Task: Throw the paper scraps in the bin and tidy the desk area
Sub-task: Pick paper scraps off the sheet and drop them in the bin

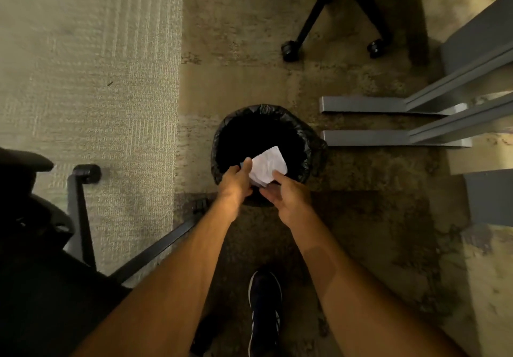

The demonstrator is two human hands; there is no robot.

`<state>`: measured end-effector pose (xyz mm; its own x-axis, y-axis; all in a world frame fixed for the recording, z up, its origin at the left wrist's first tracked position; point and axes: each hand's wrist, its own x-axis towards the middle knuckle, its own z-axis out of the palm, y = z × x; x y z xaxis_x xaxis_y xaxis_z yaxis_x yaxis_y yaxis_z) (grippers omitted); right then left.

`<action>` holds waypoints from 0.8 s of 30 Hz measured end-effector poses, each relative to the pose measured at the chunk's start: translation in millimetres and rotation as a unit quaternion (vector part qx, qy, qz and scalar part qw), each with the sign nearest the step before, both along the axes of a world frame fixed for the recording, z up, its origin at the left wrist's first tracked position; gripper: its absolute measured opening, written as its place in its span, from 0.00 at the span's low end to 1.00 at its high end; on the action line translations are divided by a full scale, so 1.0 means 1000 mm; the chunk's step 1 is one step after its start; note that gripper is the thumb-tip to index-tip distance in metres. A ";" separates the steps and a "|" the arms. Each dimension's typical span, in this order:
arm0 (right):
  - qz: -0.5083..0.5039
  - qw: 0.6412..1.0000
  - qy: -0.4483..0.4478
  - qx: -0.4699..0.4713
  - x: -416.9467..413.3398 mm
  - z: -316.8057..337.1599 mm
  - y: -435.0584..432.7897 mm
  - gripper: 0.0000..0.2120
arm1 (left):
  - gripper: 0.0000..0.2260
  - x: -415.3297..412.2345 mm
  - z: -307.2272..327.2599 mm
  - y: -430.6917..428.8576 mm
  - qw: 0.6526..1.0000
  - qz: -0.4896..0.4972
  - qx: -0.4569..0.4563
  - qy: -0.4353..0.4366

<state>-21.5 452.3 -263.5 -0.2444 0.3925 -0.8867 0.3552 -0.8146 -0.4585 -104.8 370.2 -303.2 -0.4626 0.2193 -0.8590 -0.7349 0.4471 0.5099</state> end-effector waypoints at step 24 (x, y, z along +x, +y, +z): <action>0.211 0.931 -0.029 0.297 0.011 0.150 -0.085 0.17 | 0.29 0.042 0.180 -0.089 0.924 -0.202 -0.059 0.319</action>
<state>-10.8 366.9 -113.8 -0.4468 0.6975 -0.5603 0.6234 -0.2065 -0.7542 -62.7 281.5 -123.3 -0.7844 0.4069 -0.4682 -0.0620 0.6996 0.7119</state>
